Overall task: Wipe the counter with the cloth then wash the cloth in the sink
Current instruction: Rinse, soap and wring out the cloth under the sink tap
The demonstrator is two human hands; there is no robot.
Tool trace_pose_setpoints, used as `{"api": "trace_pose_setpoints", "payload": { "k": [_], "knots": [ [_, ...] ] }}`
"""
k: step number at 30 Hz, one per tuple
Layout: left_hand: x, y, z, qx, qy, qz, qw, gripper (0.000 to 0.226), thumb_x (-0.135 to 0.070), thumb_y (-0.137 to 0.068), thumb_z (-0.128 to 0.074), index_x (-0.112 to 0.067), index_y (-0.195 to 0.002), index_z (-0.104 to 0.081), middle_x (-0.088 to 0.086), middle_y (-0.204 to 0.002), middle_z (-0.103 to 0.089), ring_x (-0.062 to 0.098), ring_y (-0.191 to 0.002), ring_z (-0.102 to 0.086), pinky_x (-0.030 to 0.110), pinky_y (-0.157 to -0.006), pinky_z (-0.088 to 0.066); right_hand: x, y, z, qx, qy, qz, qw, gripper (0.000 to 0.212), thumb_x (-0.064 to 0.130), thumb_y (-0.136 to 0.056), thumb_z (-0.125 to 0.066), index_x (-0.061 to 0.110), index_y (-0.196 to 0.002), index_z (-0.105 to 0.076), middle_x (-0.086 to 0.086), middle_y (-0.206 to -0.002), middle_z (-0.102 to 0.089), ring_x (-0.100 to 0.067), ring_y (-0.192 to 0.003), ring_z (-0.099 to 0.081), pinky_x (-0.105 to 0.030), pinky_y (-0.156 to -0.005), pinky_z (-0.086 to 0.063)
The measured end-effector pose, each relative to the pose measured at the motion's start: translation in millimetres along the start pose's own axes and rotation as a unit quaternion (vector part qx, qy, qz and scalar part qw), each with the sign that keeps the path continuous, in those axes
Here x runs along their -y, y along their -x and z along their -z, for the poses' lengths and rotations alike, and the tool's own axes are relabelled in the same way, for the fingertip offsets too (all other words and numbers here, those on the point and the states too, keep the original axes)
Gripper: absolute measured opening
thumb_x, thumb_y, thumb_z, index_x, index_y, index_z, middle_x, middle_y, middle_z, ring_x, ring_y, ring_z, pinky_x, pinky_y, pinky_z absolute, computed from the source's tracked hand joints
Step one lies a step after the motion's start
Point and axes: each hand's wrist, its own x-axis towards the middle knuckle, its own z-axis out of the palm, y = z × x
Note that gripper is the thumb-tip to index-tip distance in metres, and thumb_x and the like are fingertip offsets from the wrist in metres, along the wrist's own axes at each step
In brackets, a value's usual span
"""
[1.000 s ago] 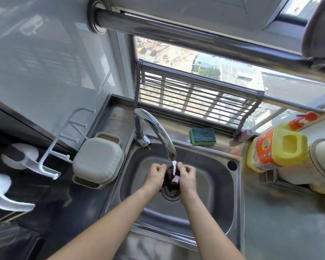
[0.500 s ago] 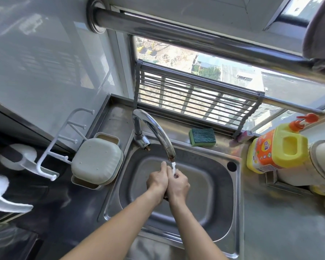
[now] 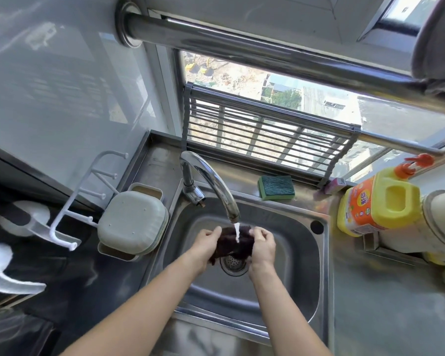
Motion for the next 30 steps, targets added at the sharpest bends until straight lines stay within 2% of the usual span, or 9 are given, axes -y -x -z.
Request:
{"api": "trace_pose_setpoints", "payload": {
  "k": [4,8,11,14,18,20,22,26,30],
  "knots": [
    [-9,17,-16,0.038,0.092,0.096,0.99,0.049,-0.055,-0.099,-0.04,-0.015,-0.092,-0.068,0.004,-0.07,-0.071,0.02,-0.063,-0.065,0.021,-0.05,-0.047,-16,16,-11,0.122,0.078,0.015,0.989,0.027,0.027,-0.076,-0.051,0.025,-0.094,-0.071,-0.009,-0.097,-0.074,-0.025,-0.091,-0.067,-0.042,-0.083,-0.055],
    [2,15,-41,-0.011,0.039,0.019,0.999,0.066,-0.075,-0.085,-0.035,-0.024,-0.087,-0.076,0.001,-0.089,-0.077,0.025,-0.089,-0.072,0.038,-0.081,-0.059,-23,22,-15,0.014,0.243,0.103,0.964,0.032,0.047,-0.095,-0.059,0.02,-0.08,-0.058,0.004,-0.076,-0.066,-0.023,-0.077,-0.062,-0.034,-0.069,-0.044],
    [5,13,-41,-0.036,0.046,0.002,0.998,0.07,-0.087,-0.071,-0.041,-0.03,-0.086,-0.079,-0.001,-0.084,-0.078,0.024,-0.082,-0.075,0.043,-0.075,-0.063,-15,23,-14,-0.045,0.26,0.159,0.951,0.04,0.044,-0.094,-0.064,0.014,-0.068,-0.059,-0.004,-0.066,-0.067,-0.031,-0.07,-0.062,-0.032,-0.061,-0.033],
    [0,20,-37,-0.029,0.052,-0.009,0.998,0.06,-0.078,-0.076,-0.052,-0.025,-0.081,-0.08,0.001,-0.078,-0.078,0.021,-0.071,-0.073,0.032,-0.056,-0.058,-12,24,-15,-0.04,0.289,0.18,0.939,0.04,0.044,-0.096,-0.062,0.015,-0.068,-0.061,-0.012,-0.074,-0.072,-0.034,-0.076,-0.067,-0.031,-0.062,-0.036],
    [-2,26,-28,0.014,-0.013,-0.07,0.997,0.05,-0.053,-0.096,-0.048,-0.016,-0.071,-0.071,-0.007,-0.053,-0.062,0.011,-0.045,-0.053,0.019,-0.042,-0.036,-10,6,-9,0.03,0.323,0.059,0.944,0.041,0.05,-0.098,-0.05,0.018,-0.082,-0.07,-0.016,-0.101,-0.074,-0.037,-0.1,-0.066,-0.037,-0.081,-0.051],
    [0,26,-24,0.039,-0.049,-0.115,0.991,0.045,-0.05,-0.097,-0.043,-0.022,-0.07,-0.065,-0.011,-0.055,-0.058,0.013,-0.053,-0.052,0.027,-0.049,-0.042,-8,3,-6,0.035,0.272,-0.019,0.962,0.052,0.053,-0.098,-0.045,0.01,-0.104,-0.075,-0.017,-0.111,-0.072,-0.037,-0.109,-0.065,-0.042,-0.097,-0.052],
    [4,23,-19,0.029,-0.063,-0.125,0.99,0.033,-0.051,-0.092,-0.043,-0.024,-0.077,-0.057,-0.007,-0.069,-0.061,0.018,-0.068,-0.054,0.041,-0.063,-0.05,-6,2,-4,0.009,0.227,-0.019,0.974,0.054,0.053,-0.098,-0.042,0.01,-0.104,-0.075,-0.014,-0.11,-0.074,-0.035,-0.107,-0.065,-0.043,-0.1,-0.05],
    [5,22,-10,0.029,0.077,0.044,0.996,0.026,-0.012,-0.096,-0.041,-0.02,-0.101,-0.065,0.011,-0.086,-0.07,0.026,-0.075,-0.062,0.035,-0.066,-0.049,-9,6,-4,0.067,0.218,0.077,0.971,0.022,0.03,-0.092,-0.053,0.021,-0.086,-0.072,-0.003,-0.097,-0.072,-0.028,-0.101,-0.066,-0.041,-0.096,-0.051],
    [4,12,-2,-0.098,0.129,0.0,0.987,0.033,-0.009,-0.091,-0.045,-0.016,-0.088,-0.076,0.011,-0.078,-0.074,0.026,-0.065,-0.064,0.026,-0.052,-0.046,-15,10,9,-0.095,0.271,0.188,0.939,0.033,-0.001,-0.08,-0.065,0.01,-0.111,-0.067,-0.006,-0.118,-0.05,-0.024,-0.095,-0.058,-0.028,-0.096,-0.045]
  ]
}}
